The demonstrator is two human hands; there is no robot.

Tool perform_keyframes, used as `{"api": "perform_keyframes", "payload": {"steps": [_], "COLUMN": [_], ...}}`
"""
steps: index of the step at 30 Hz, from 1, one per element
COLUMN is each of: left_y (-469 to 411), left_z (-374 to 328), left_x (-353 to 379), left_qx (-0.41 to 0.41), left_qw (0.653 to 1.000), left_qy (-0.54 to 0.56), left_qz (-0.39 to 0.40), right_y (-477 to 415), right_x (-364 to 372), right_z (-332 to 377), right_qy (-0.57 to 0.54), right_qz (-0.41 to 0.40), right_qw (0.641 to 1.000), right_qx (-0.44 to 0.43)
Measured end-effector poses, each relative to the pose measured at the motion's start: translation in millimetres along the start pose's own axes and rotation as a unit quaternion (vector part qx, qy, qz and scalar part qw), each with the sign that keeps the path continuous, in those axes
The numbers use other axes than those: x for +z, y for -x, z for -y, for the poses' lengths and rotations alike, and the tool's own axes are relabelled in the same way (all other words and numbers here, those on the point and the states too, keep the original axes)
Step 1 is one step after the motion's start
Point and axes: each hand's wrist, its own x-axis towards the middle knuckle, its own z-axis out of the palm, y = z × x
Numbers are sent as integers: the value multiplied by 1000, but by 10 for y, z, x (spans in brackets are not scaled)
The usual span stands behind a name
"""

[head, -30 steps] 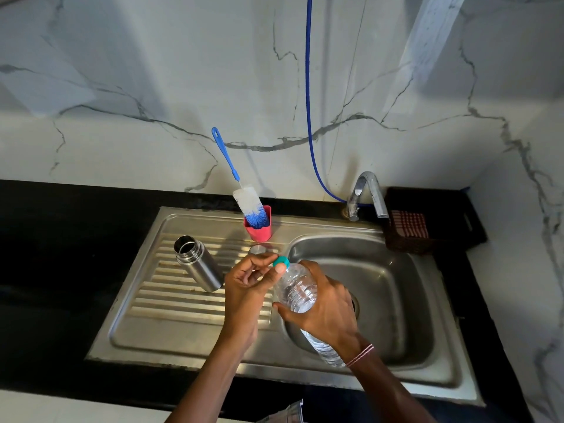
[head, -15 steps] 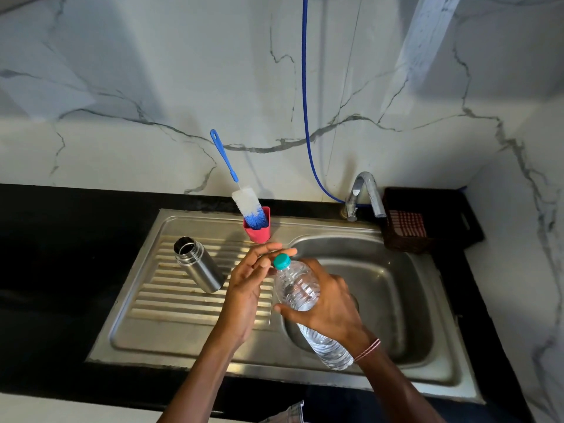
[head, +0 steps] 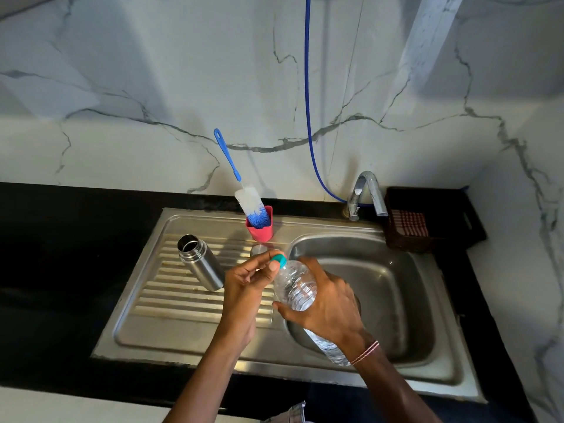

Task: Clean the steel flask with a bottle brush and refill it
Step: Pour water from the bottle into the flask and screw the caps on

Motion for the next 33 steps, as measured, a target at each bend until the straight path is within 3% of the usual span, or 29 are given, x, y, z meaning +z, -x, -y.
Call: {"api": "perform_keyframes", "payload": {"steps": [4, 6, 11, 15, 19, 23, 25, 27, 30, 33], "left_y": [-2, -16, -38, -46, -20, -38, -89, -110, -111, -88], "left_z": [-2, -5, -52, -47, 9, 278, 623, 993, 1367, 1530], "left_x": [-28, -70, -126, -142, -218, -398, -641, -947, -1326, -1580], "left_qx": [11, 16, 27, 27, 36, 29, 20, 8, -16, -54], "left_qw": [998, 996, 986, 984, 983, 984, 951, 889, 819, 769], "left_qy": [-26, -28, -54, -63, -86, -158, -308, -458, -572, -634], "left_qz": [48, 86, 157, 165, 157, 81, 31, -10, -47, -60], "right_y": [-6, -26, -99, -106, -79, -116, -139, -165, -238, -360], "right_x": [-45, -89, -116, -87, -67, -26, -3, 11, 39, 99], "right_z": [-10, -33, -178, -199, -155, -143, -154, -141, -89, -25], "right_qy": [-6, -32, -203, -220, -144, -173, -202, -207, -200, -197], "right_qz": [26, 77, 157, 150, 123, 69, 41, 26, -1, -19], "right_qw": [1000, 996, 966, 964, 982, 982, 978, 978, 980, 980], "right_qx": [4, 10, -11, -4, 0, 13, 24, 24, 10, -20]}}
